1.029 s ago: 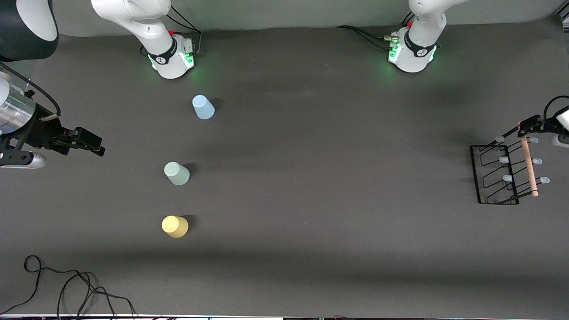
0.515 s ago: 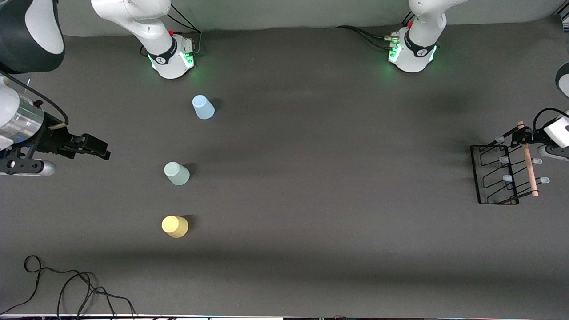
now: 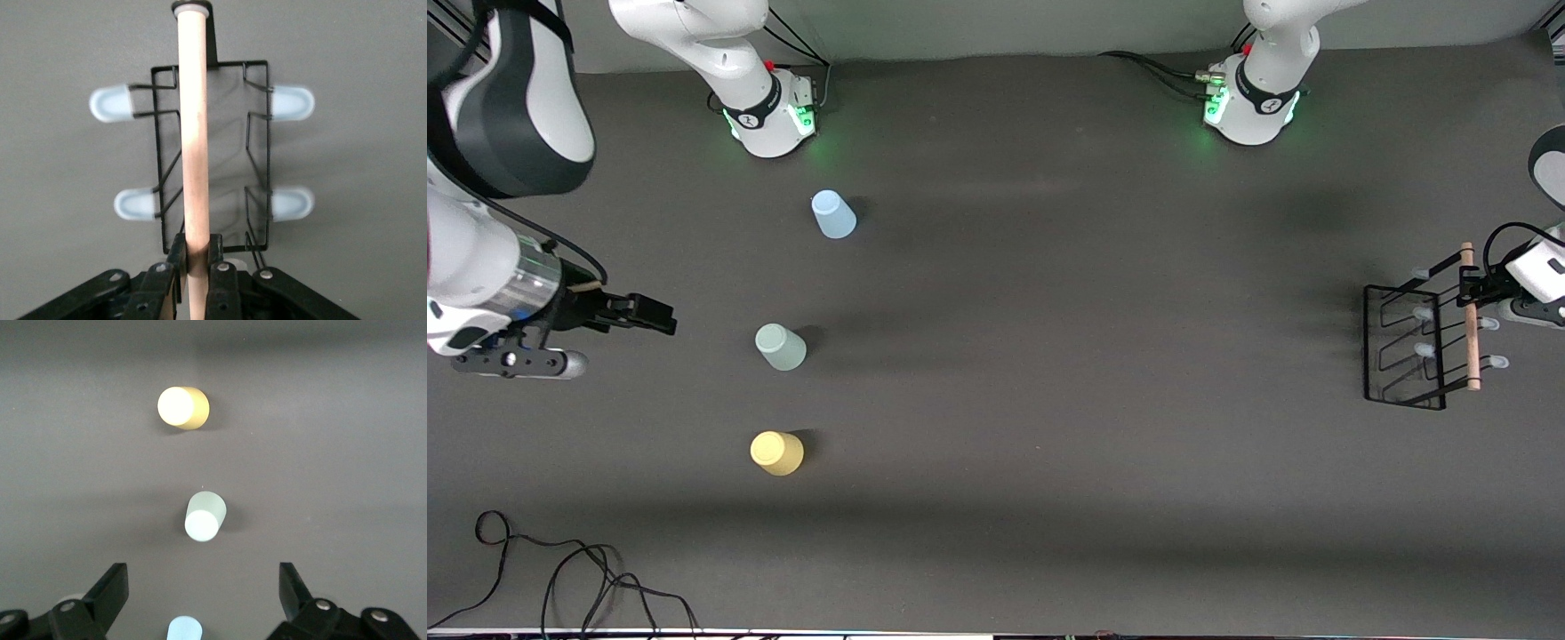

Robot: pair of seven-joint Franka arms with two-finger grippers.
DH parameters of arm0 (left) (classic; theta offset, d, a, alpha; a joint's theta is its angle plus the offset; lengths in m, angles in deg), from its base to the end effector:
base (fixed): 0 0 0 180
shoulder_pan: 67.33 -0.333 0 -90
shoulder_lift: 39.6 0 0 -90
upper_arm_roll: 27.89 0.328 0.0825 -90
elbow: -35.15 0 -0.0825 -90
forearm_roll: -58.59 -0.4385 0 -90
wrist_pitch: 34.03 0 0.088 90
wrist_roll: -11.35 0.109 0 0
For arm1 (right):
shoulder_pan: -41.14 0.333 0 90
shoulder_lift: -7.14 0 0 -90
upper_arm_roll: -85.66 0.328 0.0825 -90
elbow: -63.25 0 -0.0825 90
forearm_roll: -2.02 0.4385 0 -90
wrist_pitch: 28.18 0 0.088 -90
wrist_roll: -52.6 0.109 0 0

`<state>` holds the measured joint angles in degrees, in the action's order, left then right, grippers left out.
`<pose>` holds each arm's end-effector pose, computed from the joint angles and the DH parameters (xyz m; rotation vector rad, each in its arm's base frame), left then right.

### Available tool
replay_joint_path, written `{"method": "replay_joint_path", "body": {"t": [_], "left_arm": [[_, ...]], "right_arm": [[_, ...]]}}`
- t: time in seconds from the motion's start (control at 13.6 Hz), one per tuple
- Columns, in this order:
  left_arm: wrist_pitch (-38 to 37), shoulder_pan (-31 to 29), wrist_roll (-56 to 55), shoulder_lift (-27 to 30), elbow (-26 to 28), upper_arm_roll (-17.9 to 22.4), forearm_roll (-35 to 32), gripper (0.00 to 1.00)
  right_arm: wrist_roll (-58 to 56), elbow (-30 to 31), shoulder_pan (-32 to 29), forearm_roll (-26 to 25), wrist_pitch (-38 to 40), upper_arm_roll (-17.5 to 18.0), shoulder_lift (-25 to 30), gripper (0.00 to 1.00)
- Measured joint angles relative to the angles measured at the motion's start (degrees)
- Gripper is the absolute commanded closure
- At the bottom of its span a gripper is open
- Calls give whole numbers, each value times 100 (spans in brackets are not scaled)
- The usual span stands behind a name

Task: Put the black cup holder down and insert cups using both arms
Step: 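Lift the rack with the left gripper while the right gripper grasps the cup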

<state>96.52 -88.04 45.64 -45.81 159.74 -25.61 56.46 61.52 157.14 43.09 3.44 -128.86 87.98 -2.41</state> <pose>0.5436 0.2316 0.3168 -3.0959 0.3446 0.0302 0.6622 0.0501 0.5081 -3.1124 0.1351 0.0799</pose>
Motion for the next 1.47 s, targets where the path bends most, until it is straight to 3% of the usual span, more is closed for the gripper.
{"method": "replay_joint_path", "body": {"t": [0.29,0.66,0.96,1.1,1.32,1.47], "left_arm": [[-556,-12,-74,25,-425,31,8,100],[-2670,207,-1091,192,-2235,-140,23,100],[-3044,1222,-2995,195,-2675,-547,254,100],[-3042,1904,-3971,132,-2698,-677,436,100],[-3037,3110,-5398,-136,-2934,-735,488,100],[-3021,3880,-6285,-455,-3239,-746,500,100]], "right_arm": [[-12,948,1,84,-818,3,26,0],[-164,2221,3,302,-1952,9,-35,0],[-188,2651,126,312,-2891,33,-386,0],[-188,2908,247,313,-3443,38,-611,0],[-261,2991,371,313,-3650,41,-976,0],[-514,2990,466,312,-3657,40,-1099,32]]}}
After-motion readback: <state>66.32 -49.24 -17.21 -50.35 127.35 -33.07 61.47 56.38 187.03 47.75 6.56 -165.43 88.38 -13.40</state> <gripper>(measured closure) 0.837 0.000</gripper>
